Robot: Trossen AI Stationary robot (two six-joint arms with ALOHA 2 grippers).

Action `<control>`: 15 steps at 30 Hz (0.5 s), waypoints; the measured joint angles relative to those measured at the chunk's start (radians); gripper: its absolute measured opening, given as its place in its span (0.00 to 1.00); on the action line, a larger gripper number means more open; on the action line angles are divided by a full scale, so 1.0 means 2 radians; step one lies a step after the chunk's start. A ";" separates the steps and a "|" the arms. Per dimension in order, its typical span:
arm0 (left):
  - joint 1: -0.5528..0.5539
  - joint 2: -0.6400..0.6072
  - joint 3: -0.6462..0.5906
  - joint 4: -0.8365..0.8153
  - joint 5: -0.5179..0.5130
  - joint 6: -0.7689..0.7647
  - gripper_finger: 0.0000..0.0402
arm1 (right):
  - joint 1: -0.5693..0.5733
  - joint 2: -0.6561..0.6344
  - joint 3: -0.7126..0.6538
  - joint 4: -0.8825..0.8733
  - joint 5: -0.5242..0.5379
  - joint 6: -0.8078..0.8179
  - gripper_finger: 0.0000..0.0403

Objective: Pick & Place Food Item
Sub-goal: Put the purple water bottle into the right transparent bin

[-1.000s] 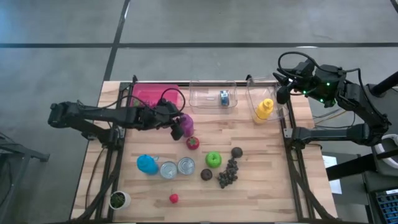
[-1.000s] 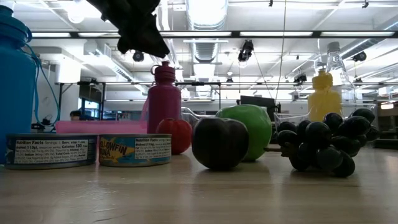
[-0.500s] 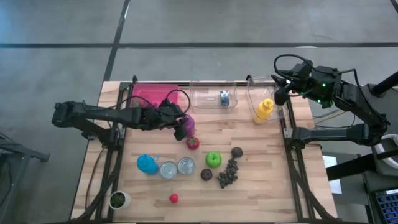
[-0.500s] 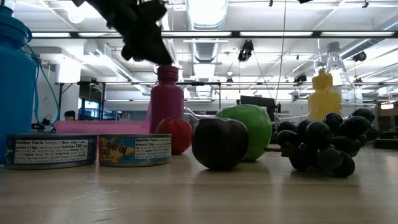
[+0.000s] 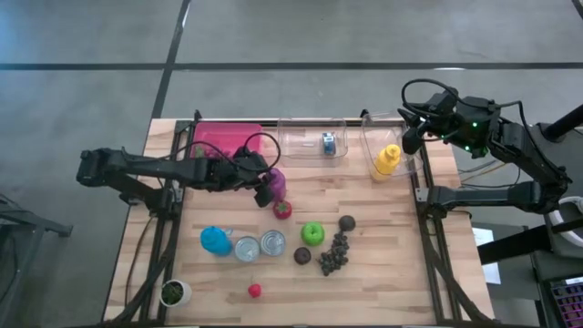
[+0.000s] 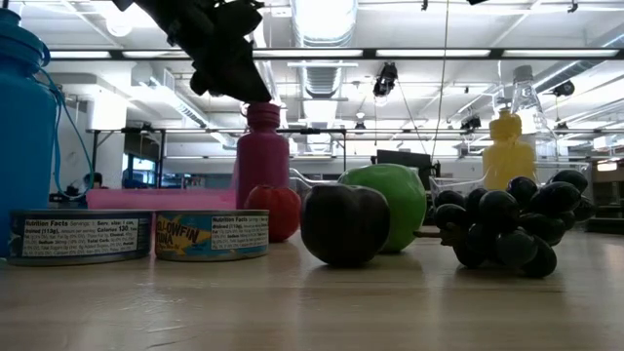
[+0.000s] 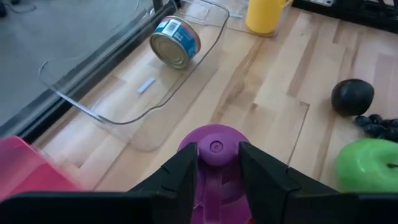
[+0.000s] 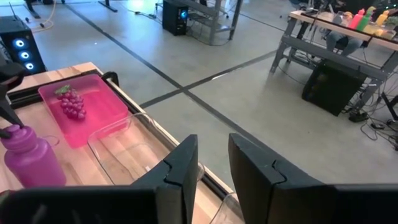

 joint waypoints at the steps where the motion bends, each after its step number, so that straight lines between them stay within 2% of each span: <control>1: 0.000 0.000 0.000 0.000 -0.001 0.008 0.30 | 0.000 0.000 0.000 0.000 0.000 0.000 0.21; 15: 0.000 0.000 0.000 0.000 -0.003 0.020 0.29 | 0.000 0.000 0.000 0.001 0.001 0.000 0.25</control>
